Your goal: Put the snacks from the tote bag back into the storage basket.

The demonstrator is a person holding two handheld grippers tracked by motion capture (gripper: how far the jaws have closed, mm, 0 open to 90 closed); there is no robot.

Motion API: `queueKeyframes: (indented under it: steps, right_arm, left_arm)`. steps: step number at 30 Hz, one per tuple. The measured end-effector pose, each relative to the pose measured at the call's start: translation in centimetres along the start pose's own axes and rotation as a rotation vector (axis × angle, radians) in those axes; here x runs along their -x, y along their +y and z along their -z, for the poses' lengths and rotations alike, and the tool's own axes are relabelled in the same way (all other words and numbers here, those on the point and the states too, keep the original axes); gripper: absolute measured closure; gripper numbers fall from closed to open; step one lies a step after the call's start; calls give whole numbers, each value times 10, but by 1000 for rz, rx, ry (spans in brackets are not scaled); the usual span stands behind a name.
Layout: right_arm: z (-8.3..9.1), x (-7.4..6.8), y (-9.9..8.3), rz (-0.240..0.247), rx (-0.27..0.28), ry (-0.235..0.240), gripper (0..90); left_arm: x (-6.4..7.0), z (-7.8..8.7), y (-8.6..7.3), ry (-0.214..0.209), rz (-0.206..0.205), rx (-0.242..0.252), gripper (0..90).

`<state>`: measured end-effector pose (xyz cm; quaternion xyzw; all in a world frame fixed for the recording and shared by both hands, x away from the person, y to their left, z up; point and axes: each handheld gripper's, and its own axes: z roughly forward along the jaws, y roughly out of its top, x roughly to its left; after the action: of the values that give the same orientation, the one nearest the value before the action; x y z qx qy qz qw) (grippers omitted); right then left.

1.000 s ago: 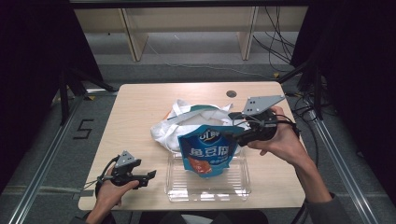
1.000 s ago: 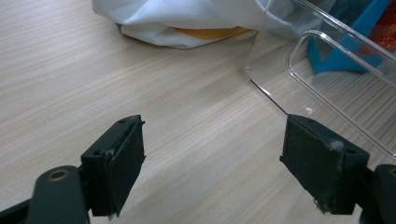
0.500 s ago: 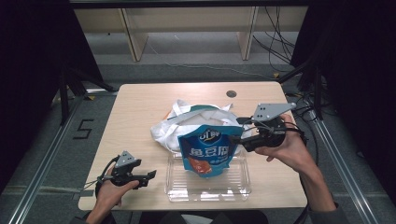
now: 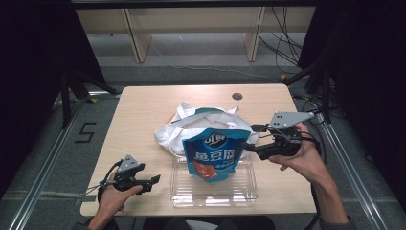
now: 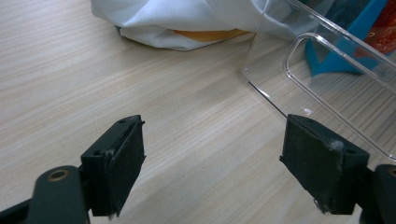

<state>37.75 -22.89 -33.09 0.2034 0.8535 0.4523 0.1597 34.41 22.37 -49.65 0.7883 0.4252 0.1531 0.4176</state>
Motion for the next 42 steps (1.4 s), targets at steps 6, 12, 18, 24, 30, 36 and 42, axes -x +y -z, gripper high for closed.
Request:
queueKeyframes:
  steps: [6,12,18,24,30,36,42]
  right_arm:
    - [3,3,-7,-4,-2,-12,324]
    - [3,4,-17,-46,-10,-28,322]
    - [7,7,-27,-61,-23,-27,315]
    - [3,8,-36,-81,-43,-31,308]
    - [-1,10,-39,-81,-73,-25,300]
    - [-5,10,-46,-102,-79,-28,279]
    - [-4,7,-56,-118,-102,-57,266]
  left_arm:
    - [1,-1,0,-3,14,7,204]
    - [1,0,0,-3,6,4,204]
    - [0,0,0,-1,1,1,204]
    - [0,0,1,1,-3,0,204]
    - [-2,3,0,-1,-38,-27,204]
    - [-1,4,0,2,-36,-17,204]
    - [-1,4,-1,0,-32,-15,204]
